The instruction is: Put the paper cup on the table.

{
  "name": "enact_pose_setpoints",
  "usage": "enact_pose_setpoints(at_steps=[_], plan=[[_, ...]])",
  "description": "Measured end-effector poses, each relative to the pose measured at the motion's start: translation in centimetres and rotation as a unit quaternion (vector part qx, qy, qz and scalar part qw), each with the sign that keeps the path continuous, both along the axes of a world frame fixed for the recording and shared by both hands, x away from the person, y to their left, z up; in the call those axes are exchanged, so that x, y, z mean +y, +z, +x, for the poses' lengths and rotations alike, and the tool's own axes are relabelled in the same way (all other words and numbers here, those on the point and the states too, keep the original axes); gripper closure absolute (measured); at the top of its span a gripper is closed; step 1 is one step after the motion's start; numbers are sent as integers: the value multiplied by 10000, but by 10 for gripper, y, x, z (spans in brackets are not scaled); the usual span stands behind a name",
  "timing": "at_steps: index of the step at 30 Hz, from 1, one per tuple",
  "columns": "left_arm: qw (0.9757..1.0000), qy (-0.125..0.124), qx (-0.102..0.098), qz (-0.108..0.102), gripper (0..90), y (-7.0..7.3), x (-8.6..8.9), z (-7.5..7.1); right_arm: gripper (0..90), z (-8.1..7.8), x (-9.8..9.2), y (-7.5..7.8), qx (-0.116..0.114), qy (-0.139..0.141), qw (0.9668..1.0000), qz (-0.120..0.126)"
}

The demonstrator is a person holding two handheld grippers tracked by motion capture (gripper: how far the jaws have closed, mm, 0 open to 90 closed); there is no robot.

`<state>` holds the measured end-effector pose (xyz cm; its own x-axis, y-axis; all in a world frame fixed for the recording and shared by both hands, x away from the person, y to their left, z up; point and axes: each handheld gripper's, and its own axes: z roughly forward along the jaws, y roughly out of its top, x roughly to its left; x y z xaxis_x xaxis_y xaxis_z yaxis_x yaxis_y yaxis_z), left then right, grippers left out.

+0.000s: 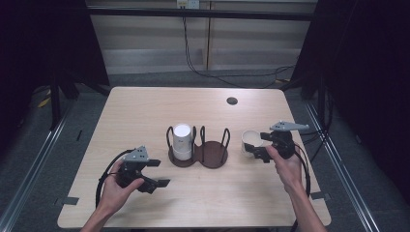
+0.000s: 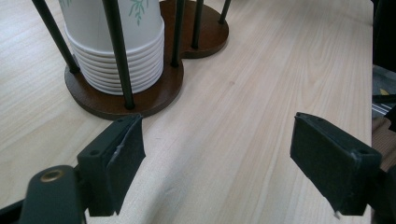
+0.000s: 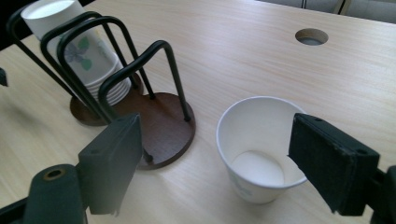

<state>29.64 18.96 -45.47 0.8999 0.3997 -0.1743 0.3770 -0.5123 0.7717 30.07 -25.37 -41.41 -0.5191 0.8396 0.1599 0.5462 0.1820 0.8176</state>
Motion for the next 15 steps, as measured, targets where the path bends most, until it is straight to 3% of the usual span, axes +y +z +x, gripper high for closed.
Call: enact_pose_setpoints(at_steps=[15], plan=[[9998, 165, 55, -10, 177, 0, 2, 0, 163, -43, 6, -13, -286, 43, 9995, 144]])
